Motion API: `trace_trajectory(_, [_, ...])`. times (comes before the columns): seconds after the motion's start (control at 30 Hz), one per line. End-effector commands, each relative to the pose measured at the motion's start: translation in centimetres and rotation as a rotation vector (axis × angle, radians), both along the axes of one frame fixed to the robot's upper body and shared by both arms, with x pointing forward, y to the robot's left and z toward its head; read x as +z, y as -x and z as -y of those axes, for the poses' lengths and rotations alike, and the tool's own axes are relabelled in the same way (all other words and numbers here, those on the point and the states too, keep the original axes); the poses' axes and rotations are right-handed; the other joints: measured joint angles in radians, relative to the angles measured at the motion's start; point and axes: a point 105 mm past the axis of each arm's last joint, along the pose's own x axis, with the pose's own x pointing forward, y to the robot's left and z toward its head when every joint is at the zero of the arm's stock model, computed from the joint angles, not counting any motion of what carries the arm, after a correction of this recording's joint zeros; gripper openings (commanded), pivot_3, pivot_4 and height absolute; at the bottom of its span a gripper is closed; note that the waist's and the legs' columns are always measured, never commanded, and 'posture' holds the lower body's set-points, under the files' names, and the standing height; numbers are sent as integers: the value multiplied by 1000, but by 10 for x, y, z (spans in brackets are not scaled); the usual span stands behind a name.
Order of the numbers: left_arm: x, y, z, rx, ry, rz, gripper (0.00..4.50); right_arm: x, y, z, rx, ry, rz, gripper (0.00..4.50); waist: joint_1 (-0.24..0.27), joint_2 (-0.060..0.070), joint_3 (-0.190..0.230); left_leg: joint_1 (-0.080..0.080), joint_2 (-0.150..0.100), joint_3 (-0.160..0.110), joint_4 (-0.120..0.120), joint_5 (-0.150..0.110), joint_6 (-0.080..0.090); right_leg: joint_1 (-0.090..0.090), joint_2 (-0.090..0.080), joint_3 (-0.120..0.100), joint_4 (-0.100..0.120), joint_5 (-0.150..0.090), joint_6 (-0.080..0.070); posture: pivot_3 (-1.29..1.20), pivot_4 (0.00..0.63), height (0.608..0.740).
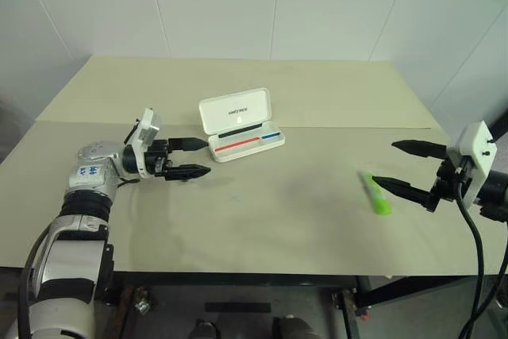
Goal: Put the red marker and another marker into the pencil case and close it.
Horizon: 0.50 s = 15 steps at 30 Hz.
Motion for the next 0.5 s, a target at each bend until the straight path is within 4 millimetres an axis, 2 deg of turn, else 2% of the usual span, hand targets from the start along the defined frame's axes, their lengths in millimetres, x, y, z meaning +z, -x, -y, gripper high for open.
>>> trace_trajectory(0.03, [13, 3, 2, -70, -28, 55, 4458, 16, 7, -4, -9, -24, 83, 4500, 0, 0, 0, 0, 0, 0, 0, 0, 0, 0, 0, 0, 0, 0, 0, 0, 150, 740])
trace_trajectory(0.27, [14, -11, 10, -5, -63, 68, 4458, 14, 8, -15, -12, -67, 117, 4500, 1, 0, 0, 0, 0, 0, 1, 0, 0, 0, 0, 1, 0, 1, 1, 0, 150, 740])
trace_trajectory(0.4, [12, -21, 14, 49, -107, 83, 4458, 19, 6, -28, 7, -76, 141, 4500, 1, 0, 0, 0, -1, 1, 1, 0, 0, 0, 0, 1, 0, 1, 2, 0, 150, 740])
trace_trajectory(0.5, [-3, -34, 22, 123, -160, 102, 4458, 9, 9, -35, 37, -68, 127, 4500, 8, 0, 0, 0, 0, 0, 1, 0, 0, 0, 0, 1, 0, 1, 2, 0, 150, 740])
